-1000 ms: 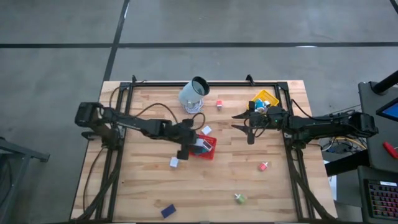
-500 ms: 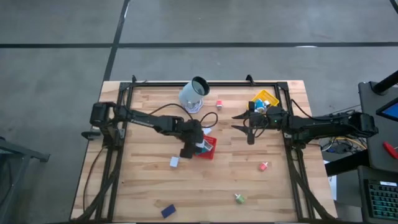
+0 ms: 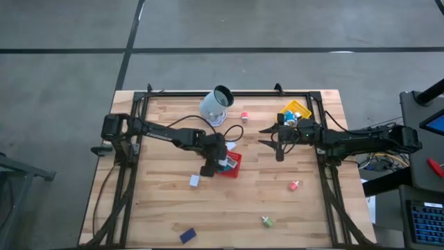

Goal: Pick & Place Office items
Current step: Put the white digital clock into the red basket, then put the green charger adapter into the yellow basket

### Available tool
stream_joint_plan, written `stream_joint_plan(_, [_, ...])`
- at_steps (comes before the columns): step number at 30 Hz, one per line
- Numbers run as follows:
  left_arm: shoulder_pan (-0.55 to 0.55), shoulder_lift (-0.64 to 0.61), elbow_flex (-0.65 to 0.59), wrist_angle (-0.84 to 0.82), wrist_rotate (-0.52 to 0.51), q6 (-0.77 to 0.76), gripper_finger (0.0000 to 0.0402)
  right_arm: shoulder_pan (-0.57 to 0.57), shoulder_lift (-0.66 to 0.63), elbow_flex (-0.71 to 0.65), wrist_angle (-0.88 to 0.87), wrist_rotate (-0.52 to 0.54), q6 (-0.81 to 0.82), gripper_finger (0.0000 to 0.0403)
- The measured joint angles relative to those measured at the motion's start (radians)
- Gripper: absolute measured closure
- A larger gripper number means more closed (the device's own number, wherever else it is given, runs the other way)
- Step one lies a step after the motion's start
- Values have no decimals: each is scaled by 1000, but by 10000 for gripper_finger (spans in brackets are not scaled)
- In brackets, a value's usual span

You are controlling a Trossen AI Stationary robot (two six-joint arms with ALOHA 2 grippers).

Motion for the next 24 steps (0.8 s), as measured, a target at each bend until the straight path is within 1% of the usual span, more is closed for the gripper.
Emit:
stream_joint_plan(4, [0,0,0,0,3,-7,249,0,0,0,0,0,0,227])
stream_joint_plan(5, [0,0,0,0,3,-7,243,0,0,0,0,0,0,227])
stream_joint_plan(9, [-1,1,-2,-7,7,-10,183,0,0,0,0,0,0,227])
stream_joint_plan(11, [-3,1,-2,-6,7,-10,166,0,0,0,0,0,0,227])
stream_joint_plan(17, [-16,1,-1,7,8,-10,163,0,0,0,0,0,0,227])
stream_joint_plan(24, [-32,-1,38,7,11,-2,162,0,0,0,0,0,0,227])
